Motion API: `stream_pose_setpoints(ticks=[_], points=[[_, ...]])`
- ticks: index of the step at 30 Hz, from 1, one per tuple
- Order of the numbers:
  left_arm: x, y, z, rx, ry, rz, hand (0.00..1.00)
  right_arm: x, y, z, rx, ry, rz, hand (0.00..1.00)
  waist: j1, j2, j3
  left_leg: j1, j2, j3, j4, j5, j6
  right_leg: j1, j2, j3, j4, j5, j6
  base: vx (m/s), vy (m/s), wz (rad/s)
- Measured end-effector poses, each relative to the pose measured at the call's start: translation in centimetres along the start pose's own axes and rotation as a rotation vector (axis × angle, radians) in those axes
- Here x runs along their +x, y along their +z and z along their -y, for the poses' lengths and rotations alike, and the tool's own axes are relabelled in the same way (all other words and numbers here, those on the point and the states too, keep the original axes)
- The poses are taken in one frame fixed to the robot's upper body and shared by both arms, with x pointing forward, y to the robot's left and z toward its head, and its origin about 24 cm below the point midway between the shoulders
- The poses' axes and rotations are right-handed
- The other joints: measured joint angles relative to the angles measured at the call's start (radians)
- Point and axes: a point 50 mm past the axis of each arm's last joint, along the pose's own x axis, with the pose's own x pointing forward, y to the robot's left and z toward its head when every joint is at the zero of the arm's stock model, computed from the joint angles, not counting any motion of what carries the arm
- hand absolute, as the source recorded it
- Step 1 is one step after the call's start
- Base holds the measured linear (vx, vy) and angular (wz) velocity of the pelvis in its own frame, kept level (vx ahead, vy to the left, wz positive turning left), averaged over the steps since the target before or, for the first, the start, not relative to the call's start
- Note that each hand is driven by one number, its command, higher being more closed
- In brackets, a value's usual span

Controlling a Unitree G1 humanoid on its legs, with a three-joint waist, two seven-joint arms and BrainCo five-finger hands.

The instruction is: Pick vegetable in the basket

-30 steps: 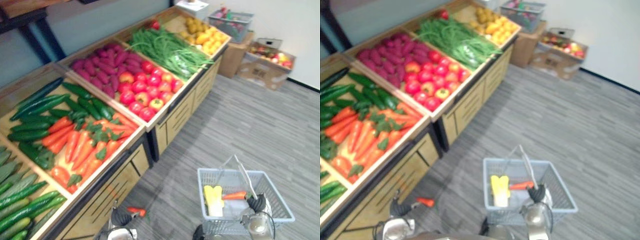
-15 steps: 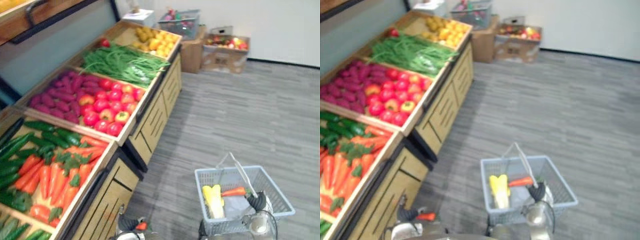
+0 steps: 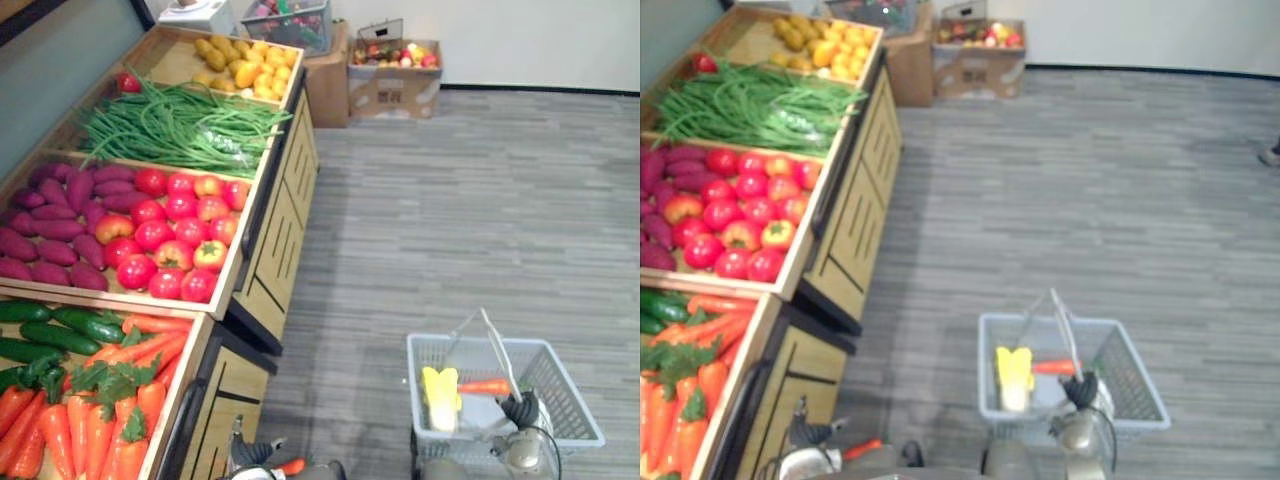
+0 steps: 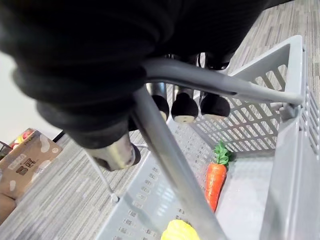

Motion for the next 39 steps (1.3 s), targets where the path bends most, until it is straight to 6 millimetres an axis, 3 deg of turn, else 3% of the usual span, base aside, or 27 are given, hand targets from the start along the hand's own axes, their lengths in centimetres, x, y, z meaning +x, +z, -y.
stream_pose_setpoints(ticks=[2,5,8,11,12,13,14,15,16,18,21,22,23,24,25,28,30,31,32,35,39], points=[[0.2,-0.1,-0.6,0.019,0.011,0.002,0.0,0.1,0.4,-0.1,0.007,0.002,0.016,1.0,0.0,-0.013,0.007,0.04,-0.002,-0.006,-0.024,0.004,0.007,-0.029,-0.036,-0.039,0.12,-0.009,0.004,-0.01,0.071,0.22],[0.9,0.1,-2.1,0.049,0.043,0.021,0.0,-0.1,0.4,-0.4,0.012,0.009,0.023,1.0,0.0,-0.063,0.001,0.049,-0.024,-0.029,-0.058,0.015,0.025,-0.038,-0.112,-0.128,0.15,-0.061,-0.032,-0.01,-0.001,0.43],[0.9,-0.3,-2.7,0.053,0.06,0.01,0.0,0.4,1.6,-0.3,0.023,-0.002,0.052,1.0,0.012,-0.059,0.007,0.034,0.01,-0.043,-0.049,0.015,0.008,-0.041,-0.159,-0.147,0.076,-0.05,-0.015,0.05,-0.152,0.07],[0.9,-0.4,-2.8,0.054,0.069,0.004,0.0,0.4,2.0,-0.6,0.031,0.002,0.056,1.0,0.025,-0.05,0.015,0.031,0.062,-0.067,-0.043,0.006,-0.058,-0.038,-0.192,-0.142,-0.01,-0.028,0.017,0.12,-0.291,0.12],[0.9,-0.5,-3.1,0.05,0.088,-0.001,0.0,0.3,2.0,-0.9,0.034,0.009,0.048,1.0,0.027,-0.073,0.007,0.032,0.072,-0.082,-0.032,-0.01,-0.092,-0.024,-0.211,-0.145,-0.026,-0.023,0.025,0.13,-0.339,0.23],[0.9,-0.8,-3.4,0.049,0.102,-0.009,0.0,0.1,2.0,-1.1,0.035,0.015,0.046,1.0,0.025,-0.081,0.005,0.032,0.079,-0.09,-0.022,-0.02,-0.11,-0.011,-0.215,-0.153,-0.03,-0.011,0.066,0.21,-0.519,0.24],[0.7,-0.8,-2.7,0.021,0.102,-0.03,0.0,0.3,2.1,-0.8,0.02,0.01,0.053,1.0,0.025,-0.024,-0.002,0.029,0.145,-0.116,-0.01,-0.025,-0.134,-0.007,-0.17,-0.196,-0.001,-0.038,0.068,0.19,-0.408,0.24],[0.3,-0.8,-1.8,-0.001,0.087,-0.034,0.0,0.5,2.4,-0.6,0.006,0.01,0.074,1.0,0.022,0.009,-0.014,0.019,0.188,-0.137,-0.018,0.002,-0.161,-0.023,-0.132,-0.224,0.036,-0.08,0.039,0.19,-0.39,0.15],[0.2,-0.8,-1.6,-0.007,0.083,-0.034,0.0,0.5,2.6,-0.7,0.005,0.012,0.079,1.0,0.022,0.021,-0.019,0.016,0.2,-0.147,-0.017,0.025,-0.175,-0.032,-0.124,-0.229,0.062,-0.101,0.028,0.23,-0.444,0.24],[0.1,-0.8,-1.2,-0.018,0.079,-0.037,0.0,0.4,2.6,-0.7,0.005,0.013,0.082,1.0,0.014,0.019,-0.016,-0.03,0.225,-0.208,0.055,0.1,-0.169,-0.026,-0.116,-0.265,0.118,-0.166,-0.003,0.2,-0.387,0.36],[-0.1,-0.9,-1.0,-0.051,0.083,-0.056,0.0,0.1,2.4,-0.3,0.004,0.003,0.092,1.0,0.007,0.015,-0.013,-0.12,0.265,-0.208,0.231,0.244,-0.092,0.057,-0.083,-0.319,0.067,-0.196,-0.035,0.21,-0.38,0.37],[-0.2,-1.0,-0.9,-0.058,0.081,-0.06,0.0,-0.1,2.4,-0.3,0.0,0.006,0.098,1.0,0.013,0.001,-0.005,-0.148,0.28,-0.19,0.284,0.27,-0.073,0.089,-0.068,-0.322,0.035,-0.198,-0.039,0.16,-0.35,0.17],[-0.3,-1.1,-0.7,-0.06,0.077,-0.063,0.0,-0.2,2.4,-0.4,-0.009,0.012,0.11,1.0,0.016,0.001,-0.005,-0.172,0.279,-0.181,0.341,0.247,-0.081,0.116,-0.059,-0.324,0.009,-0.199,-0.044,0.14,-0.294,0.05],[-0.4,-1.1,-0.7,-0.056,0.073,-0.062,0.0,-0.2,2.5,0.0,-0.024,0.005,0.124,1.0,0.02,0.002,-0.005,-0.203,0.258,-0.161,0.407,0.174,-0.082,0.152,-0.047,-0.327,-0.033,-0.203,-0.06,0.1,-0.183,0.0],[-0.3,-1.0,-0.7,-0.057,0.072,-0.059,0.0,-0.2,2.5,0.0,-0.034,0.002,0.128,1.0,0.023,0.003,-0.005,-0.217,0.236,-0.142,0.41,0.143,-0.083,0.169,-0.043,-0.333,-0.055,-0.196,-0.06,0.12,-0.153,-0.01],[-0.3,-0.8,-0.5,-0.056,0.056,-0.047,0.0,0.1,2.5,0.5,-0.058,-0.01,0.14,1.0,0.029,0.005,-0.004,-0.246,0.167,-0.051,0.278,0.101,-0.084,0.199,-0.038,-0.341,-0.092,-0.185,-0.059,0.1,-0.022,0.02],[-0.4,-0.8,-0.4,-0.055,0.052,-0.046,0.0,0.2,2.6,0.6,-0.064,-0.014,0.145,1.0,0.029,0.009,-0.007,-0.242,0.115,-0.037,0.11,0.12,-0.079,0.205,-0.039,-0.343,-0.095,-0.182,-0.053,0.21,0.104,-0.01],[-0.3,-0.7,-0.4,-0.056,0.05,-0.046,0.0,0.4,2.7,0.9,-0.066,-0.023,0.149,1.0,0.029,0.021,-0.009,-0.227,0.087,-0.036,-0.007,0.206,-0.072,0.207,-0.032,-0.344,-0.099,-0.179,-0.045,0.28,0.183,-0.06],[-0.2,-0.6,-0.5,-0.054,0.052,-0.042,0.0,0.4,2.6,0.9,-0.063,-0.023,0.138,1.0,0.03,0.036,-0.011,-0.206,0.078,-0.031,-0.062,0.25,-0.03,0.226,-0.022,-0.344,-0.117,-0.174,-0.032,0.21,0.137,0.05],[0.1,0.1,-0.6,-0.051,0.055,-0.012,0.0,0.2,2.6,0.4,-0.05,-0.015,0.13,1.0,0.03,0.005,-0.003,-0.2,0.043,-0.035,-0.07,0.254,-0.027,0.252,-0.045,-0.348,-0.161,-0.156,-0.003,0.13,0.094,0.14],[0.2,0.1,-0.7,-0.047,0.056,-0.015,0.0,0.2,2.8,0.2,-0.042,-0.011,0.132,1.0,0.033,0.007,-0.005,-0.166,0.008,-0.032,-0.082,0.253,-0.027,0.277,-0.074,-0.335,-0.18,-0.144,0.015,0.05,0.076,-0.04]])
